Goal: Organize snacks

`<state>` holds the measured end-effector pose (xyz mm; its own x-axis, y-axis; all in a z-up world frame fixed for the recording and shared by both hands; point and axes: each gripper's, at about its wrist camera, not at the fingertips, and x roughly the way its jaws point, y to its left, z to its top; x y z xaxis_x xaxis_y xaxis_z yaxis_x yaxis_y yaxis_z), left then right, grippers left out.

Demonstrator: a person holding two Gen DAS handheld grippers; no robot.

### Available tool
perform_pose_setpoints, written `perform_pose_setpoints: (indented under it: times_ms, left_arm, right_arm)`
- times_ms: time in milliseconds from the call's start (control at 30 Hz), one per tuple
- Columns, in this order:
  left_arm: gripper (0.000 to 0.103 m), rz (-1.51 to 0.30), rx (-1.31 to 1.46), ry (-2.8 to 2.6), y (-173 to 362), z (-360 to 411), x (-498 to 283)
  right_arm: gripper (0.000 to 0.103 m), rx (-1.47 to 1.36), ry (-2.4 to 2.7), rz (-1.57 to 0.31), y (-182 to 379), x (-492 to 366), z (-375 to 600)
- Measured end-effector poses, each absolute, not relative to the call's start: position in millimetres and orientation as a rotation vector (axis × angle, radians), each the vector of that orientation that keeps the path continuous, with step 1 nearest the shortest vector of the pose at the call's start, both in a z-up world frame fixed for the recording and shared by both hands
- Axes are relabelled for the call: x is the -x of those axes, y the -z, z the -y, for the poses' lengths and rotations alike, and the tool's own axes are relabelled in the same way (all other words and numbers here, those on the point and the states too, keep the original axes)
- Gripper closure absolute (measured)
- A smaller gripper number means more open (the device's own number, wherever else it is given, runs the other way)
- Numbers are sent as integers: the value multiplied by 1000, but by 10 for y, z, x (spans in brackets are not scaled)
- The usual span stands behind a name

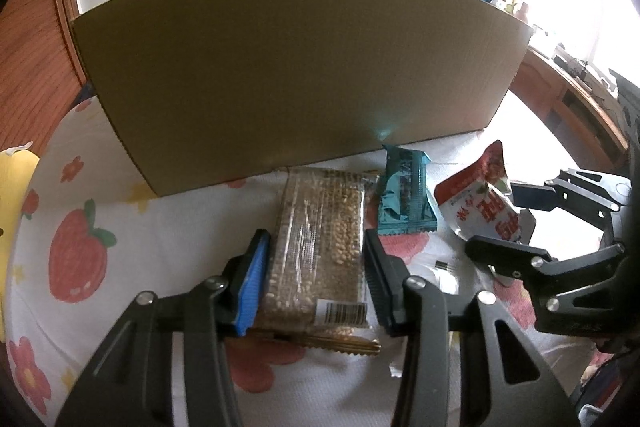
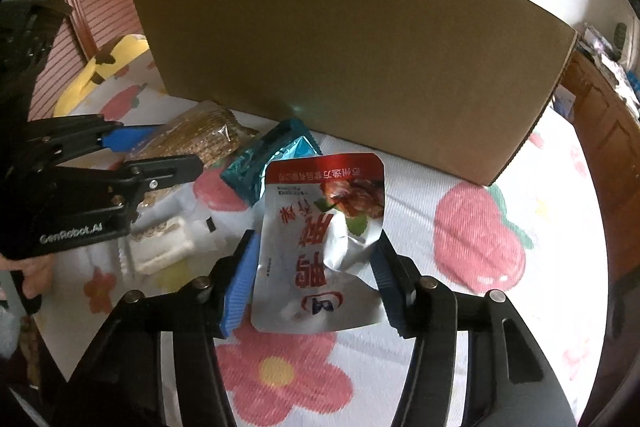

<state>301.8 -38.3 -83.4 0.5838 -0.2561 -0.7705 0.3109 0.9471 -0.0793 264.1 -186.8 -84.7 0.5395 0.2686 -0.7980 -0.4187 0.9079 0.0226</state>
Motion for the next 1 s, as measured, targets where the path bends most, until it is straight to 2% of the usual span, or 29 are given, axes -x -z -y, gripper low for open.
perform_pose_setpoints:
  times_ms: [733, 1000]
  left_arm:
    - [61, -830, -26, 348, 705, 306, -2865]
    - [61, -768, -23, 358, 430, 316, -2715]
  right_arm:
    - [47, 86, -438, -837, 611, -2415, 2195]
    - [46, 56, -442, -777, 401, -2320, 2299]
